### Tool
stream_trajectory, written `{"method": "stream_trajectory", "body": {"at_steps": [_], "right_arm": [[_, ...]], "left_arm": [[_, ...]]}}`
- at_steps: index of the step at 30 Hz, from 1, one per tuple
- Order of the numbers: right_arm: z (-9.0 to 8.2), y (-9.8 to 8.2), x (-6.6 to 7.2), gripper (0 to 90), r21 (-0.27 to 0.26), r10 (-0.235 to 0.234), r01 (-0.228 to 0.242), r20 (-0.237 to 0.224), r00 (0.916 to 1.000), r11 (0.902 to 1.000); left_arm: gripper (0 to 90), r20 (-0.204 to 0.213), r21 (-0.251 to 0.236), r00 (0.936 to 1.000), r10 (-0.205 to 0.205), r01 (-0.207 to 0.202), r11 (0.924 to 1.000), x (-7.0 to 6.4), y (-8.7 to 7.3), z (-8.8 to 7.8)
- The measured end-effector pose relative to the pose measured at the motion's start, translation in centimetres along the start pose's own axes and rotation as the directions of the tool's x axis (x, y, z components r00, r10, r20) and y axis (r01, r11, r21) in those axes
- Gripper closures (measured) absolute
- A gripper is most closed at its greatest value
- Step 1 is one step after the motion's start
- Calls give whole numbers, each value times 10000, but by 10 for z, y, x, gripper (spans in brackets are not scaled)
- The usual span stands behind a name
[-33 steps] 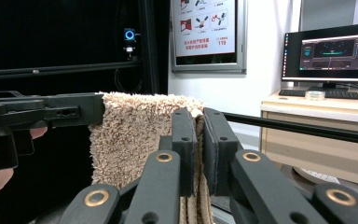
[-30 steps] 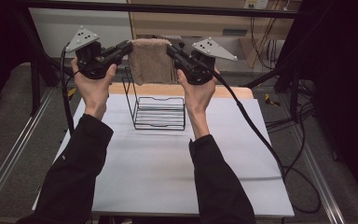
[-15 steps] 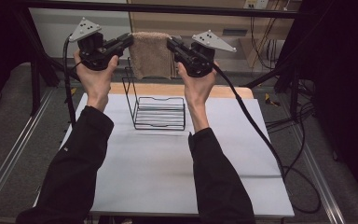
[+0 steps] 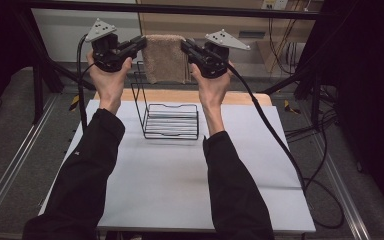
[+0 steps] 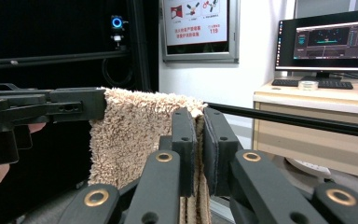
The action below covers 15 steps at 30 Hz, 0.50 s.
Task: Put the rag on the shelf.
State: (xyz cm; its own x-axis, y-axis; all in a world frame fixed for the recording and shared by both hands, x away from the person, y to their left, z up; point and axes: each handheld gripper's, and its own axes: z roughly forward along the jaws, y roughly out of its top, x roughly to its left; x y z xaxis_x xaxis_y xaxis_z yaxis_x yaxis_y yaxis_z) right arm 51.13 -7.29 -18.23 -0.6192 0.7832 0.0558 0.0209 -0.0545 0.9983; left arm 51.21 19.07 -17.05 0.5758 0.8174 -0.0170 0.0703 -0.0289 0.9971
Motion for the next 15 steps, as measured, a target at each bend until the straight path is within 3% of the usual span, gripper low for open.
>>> {"method": "stream_trajectory", "body": {"at_steps": [15], "right_arm": [[6, -18, -5, 841, 468, 18, -15, -59, 10000, 9989]], "left_arm": [[852, 84, 341, 9999, 75, -78, 9994, 6, -20, 4]]}}
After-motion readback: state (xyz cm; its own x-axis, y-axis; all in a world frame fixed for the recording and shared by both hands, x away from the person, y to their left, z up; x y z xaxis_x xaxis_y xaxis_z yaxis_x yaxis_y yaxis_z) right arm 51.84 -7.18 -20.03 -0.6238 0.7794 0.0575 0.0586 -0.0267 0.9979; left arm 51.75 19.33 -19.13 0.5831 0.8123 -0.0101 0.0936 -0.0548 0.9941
